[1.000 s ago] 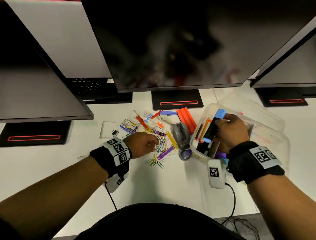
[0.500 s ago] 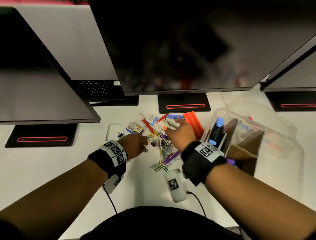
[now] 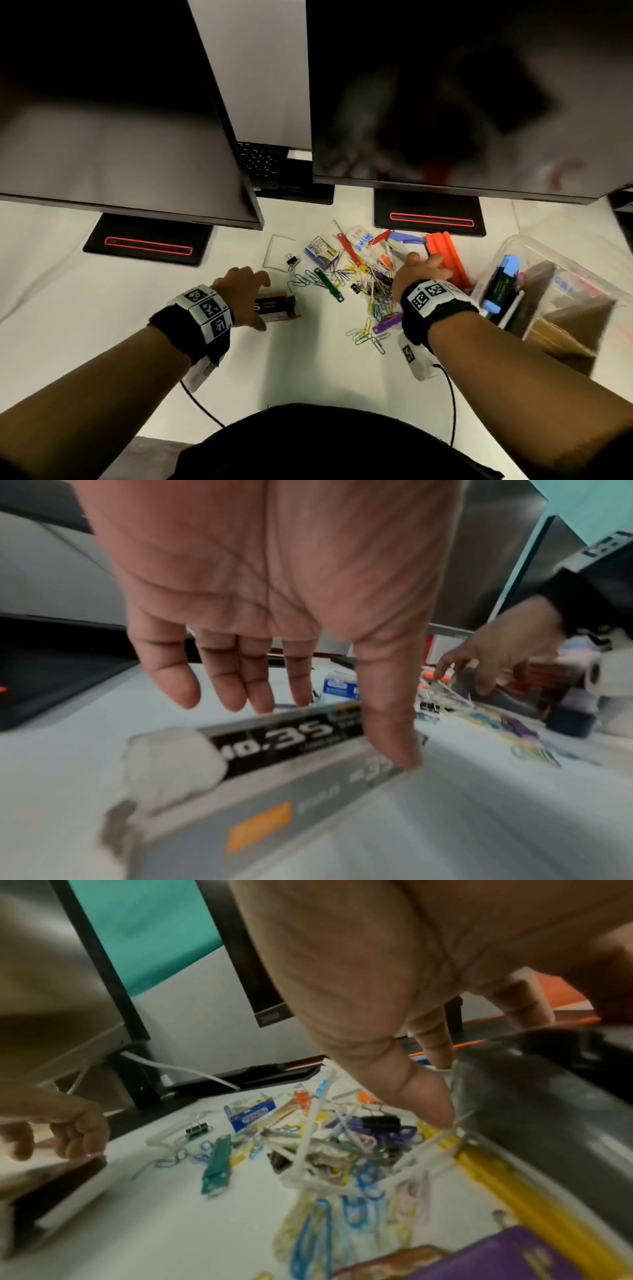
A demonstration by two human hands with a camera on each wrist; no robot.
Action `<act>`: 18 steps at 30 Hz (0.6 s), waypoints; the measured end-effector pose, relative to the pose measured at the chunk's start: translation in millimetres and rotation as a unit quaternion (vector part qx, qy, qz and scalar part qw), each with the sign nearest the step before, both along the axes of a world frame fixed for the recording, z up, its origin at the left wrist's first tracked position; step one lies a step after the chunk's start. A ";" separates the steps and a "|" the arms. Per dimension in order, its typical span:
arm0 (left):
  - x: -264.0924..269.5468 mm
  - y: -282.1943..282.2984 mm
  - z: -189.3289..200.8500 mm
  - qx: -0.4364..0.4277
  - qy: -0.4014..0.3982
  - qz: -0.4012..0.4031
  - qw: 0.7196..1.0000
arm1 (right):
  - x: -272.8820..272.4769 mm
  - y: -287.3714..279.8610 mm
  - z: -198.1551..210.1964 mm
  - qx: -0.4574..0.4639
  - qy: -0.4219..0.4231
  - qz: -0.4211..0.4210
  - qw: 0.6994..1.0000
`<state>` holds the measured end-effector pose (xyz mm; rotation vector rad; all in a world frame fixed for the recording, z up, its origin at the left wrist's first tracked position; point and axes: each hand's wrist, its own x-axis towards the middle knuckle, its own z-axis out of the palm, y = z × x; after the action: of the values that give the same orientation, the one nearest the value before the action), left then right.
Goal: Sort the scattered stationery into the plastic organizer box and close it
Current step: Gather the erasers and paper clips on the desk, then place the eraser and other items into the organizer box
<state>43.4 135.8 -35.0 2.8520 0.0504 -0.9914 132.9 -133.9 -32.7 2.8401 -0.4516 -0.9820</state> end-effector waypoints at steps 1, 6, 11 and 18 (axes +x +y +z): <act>-1.9 -0.5 -2.6 0.012 0.012 -0.013 1.000 | 0.2 -0.9 3.5 -0.005 0.002 0.010 1.000; -2.1 -16.0 -10.0 -0.024 -0.022 -0.010 0.999 | 0.5 -1.2 7.8 0.026 0.005 0.034 0.999; 8.4 -38.3 -4.2 -0.141 -0.075 0.050 0.986 | -3.2 -3.9 12.0 0.114 -0.027 0.000 0.993; 15.4 -65.8 4.5 -0.168 -0.059 -0.005 0.984 | -3.2 -6.0 22.2 0.118 0.009 0.094 0.989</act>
<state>58.8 70.0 -30.5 2.5934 -0.1299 -0.7486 129.6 -139.9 -10.5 3.0070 -0.0665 -1.0870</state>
